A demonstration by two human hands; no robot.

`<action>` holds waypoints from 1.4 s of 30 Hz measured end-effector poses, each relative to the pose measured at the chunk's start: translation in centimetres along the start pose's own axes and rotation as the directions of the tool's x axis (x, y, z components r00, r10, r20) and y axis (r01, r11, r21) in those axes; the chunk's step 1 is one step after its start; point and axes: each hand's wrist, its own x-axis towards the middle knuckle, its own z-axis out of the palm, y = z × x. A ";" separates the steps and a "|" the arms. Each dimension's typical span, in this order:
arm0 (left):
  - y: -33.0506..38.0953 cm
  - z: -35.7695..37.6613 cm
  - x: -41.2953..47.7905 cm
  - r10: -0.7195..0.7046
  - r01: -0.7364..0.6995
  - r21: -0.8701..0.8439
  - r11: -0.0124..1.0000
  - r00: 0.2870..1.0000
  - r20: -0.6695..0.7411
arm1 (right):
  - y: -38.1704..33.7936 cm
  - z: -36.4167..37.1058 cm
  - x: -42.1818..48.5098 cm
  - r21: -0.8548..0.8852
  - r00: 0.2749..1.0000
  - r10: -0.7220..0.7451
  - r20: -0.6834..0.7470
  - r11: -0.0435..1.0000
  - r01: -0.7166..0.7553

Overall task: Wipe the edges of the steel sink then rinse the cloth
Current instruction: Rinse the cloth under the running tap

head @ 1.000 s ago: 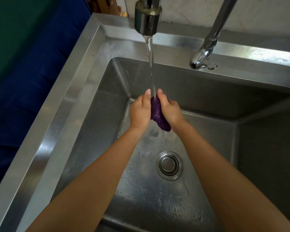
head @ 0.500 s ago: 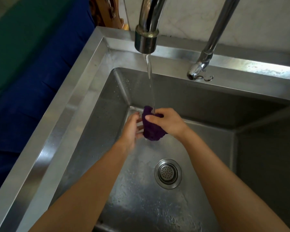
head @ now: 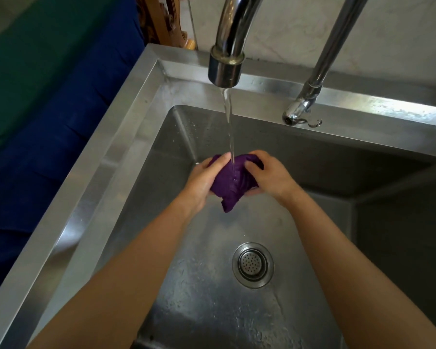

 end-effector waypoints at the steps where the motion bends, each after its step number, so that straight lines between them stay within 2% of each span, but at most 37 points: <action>1: -0.1 0.0 0.1 0.025 -0.025 -0.006 1.000 0.999 -0.039 | 0.2 0.1 0.1 -0.015 0.999 0.010 -0.039 1.000 -0.011; 3: 0.0 0.3 0.2 0.027 -0.028 -0.013 1.000 0.993 -0.117 | 0.5 0.6 0.0 -0.154 0.988 -0.076 -0.137 0.987 0.055; 6: 0.0 1.7 0.1 -0.008 0.001 -0.037 0.999 0.979 -0.202 | 0.4 2.6 -1.4 -0.318 0.933 -0.263 -0.244 0.931 0.179; 9: -0.4 3.6 -0.8 -0.061 0.039 -0.225 0.974 0.994 -0.090 | -0.1 5.3 -2.3 -0.552 0.851 -0.423 -0.312 0.810 0.200; 11: -0.9 4.3 -1.3 -0.081 0.073 -0.301 0.951 0.997 -0.014 | -0.6 6.0 -1.8 -0.638 0.818 -0.464 -0.339 0.752 0.162; 14: -1.2 4.7 -1.7 -0.219 0.198 -0.325 0.925 0.975 -0.029 | -0.8 5.2 -0.1 -0.640 0.829 -0.413 -0.378 0.763 0.089; 16: -1.4 4.7 -1.4 -0.251 0.223 -0.248 0.943 0.964 -0.088 | -0.3 4.5 0.9 -0.616 0.836 -0.373 -0.403 0.786 0.054; 20: -1.4 3.7 -1.1 -0.111 0.099 -0.057 0.993 0.957 -0.267 | 1.1 3.7 1.5 -0.589 0.866 -0.285 -0.411 0.808 -0.013; 22: -1.4 3.2 -1.0 -0.061 0.046 -0.059 0.997 0.956 -0.288 | 1.9 3.3 0.8 -0.550 0.883 -0.202 -0.423 0.832 -0.073; 25: -0.7 3.0 -0.4 -0.070 0.046 -0.082 0.996 0.946 -0.318 | 2.7 3.9 -1.8 -0.529 0.892 -0.280 -0.355 0.847 0.055; 28: -1.0 3.0 -0.5 -0.118 0.092 -0.122 0.988 0.965 -0.232 | 2.3 5.9 -3.5 -0.582 0.877 -0.387 -0.284 0.797 0.164; 31: -2.1 3.5 -1.1 -0.221 0.187 -0.256 0.949 0.969 -0.112 | 1.7 6.8 -2.2 -0.617 0.873 -0.344 -0.344 0.784 0.066; 33: -2.8 3.9 -1.2 -0.242 0.198 -0.298 0.934 0.963 -0.117 | 1.7 6.9 -0.9 -0.636 0.876 -0.303 -0.376 0.772 -0.006; 35: -3.4 3.9 -0.9 -0.258 0.216 -0.248 0.944 0.955 -0.149 | 2.2 6.7 0.5 -0.642 0.880 -0.273 -0.388 0.765 -0.046; 38: -4.7 3.5 -0.4 -0.270 0.246 -0.153 0.957 0.948 -0.169 | 3.3 6.0 2.7 -0.556 0.892 -0.169 -0.419 0.824 -0.105; 40: -5.7 3.1 0.3 -0.254 0.249 -0.048 0.967 0.943 -0.214 | 4.4 5.6 3.9 -0.483 0.890 -0.073 -0.451 0.858 -0.174; 42: -6.4 2.5 1.0 -0.191 0.211 0.052 0.976 0.947 -0.258 | 5.9 5.5 4.7 -0.459 0.888 -0.055 -0.457 0.869 -0.182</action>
